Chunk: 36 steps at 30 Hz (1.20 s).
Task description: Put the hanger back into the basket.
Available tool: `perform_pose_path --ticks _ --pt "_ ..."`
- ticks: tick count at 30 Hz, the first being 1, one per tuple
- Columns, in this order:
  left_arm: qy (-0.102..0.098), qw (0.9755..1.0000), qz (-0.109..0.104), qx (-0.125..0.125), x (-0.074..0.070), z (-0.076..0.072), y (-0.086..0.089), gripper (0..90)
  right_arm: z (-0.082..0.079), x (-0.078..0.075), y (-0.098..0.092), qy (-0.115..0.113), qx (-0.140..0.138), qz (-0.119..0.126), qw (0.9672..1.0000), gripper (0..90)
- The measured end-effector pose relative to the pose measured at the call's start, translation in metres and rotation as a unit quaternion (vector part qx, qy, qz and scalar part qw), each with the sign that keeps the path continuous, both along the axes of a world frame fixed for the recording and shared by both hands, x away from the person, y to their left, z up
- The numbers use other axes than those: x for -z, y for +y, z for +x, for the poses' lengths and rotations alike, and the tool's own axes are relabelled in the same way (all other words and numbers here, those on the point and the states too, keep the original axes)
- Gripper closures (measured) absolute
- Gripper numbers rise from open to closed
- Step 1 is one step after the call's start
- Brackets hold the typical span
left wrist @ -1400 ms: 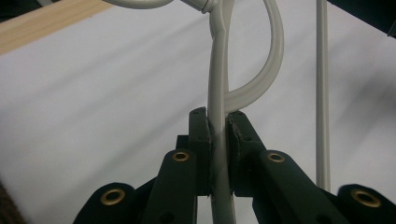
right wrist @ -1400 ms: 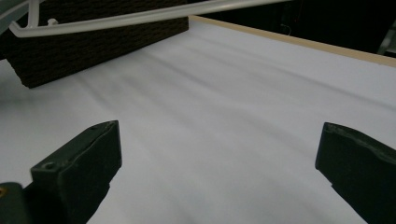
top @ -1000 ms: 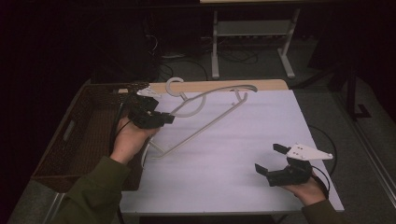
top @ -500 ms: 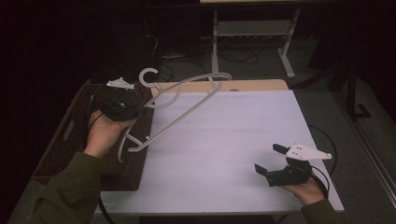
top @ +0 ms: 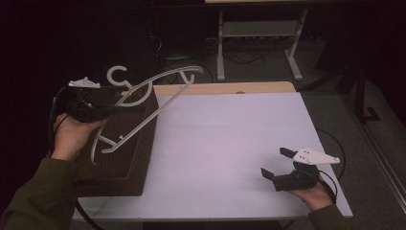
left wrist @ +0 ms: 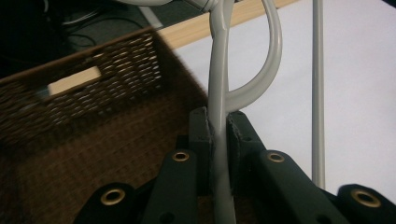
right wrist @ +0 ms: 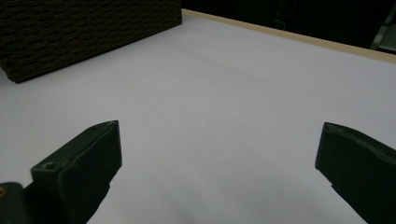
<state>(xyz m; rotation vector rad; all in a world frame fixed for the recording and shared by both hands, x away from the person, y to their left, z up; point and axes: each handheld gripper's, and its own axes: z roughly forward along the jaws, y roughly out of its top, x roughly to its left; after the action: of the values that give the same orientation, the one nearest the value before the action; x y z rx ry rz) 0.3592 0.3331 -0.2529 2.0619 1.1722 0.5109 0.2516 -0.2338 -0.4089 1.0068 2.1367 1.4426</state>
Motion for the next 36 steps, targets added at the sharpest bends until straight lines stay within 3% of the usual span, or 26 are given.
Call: perform_pose_path --ticks 11,23,36 --pt "-0.001 0.9992 0.018 -0.037 0.007 -0.003 0.042 81.9 0.000 0.000 0.000 0.002 0.003 0.002 1.0000 0.0" --pt "0.001 0.9962 0.033 -0.081 0.018 -0.010 0.088 81.9 0.001 0.001 0.001 0.004 0.004 0.001 1.0000 0.0" --pt "0.024 0.9928 0.059 -0.102 0.034 -0.020 0.120 81.8 0.001 0.001 0.001 0.005 0.005 0.001 1.0000 0.0"
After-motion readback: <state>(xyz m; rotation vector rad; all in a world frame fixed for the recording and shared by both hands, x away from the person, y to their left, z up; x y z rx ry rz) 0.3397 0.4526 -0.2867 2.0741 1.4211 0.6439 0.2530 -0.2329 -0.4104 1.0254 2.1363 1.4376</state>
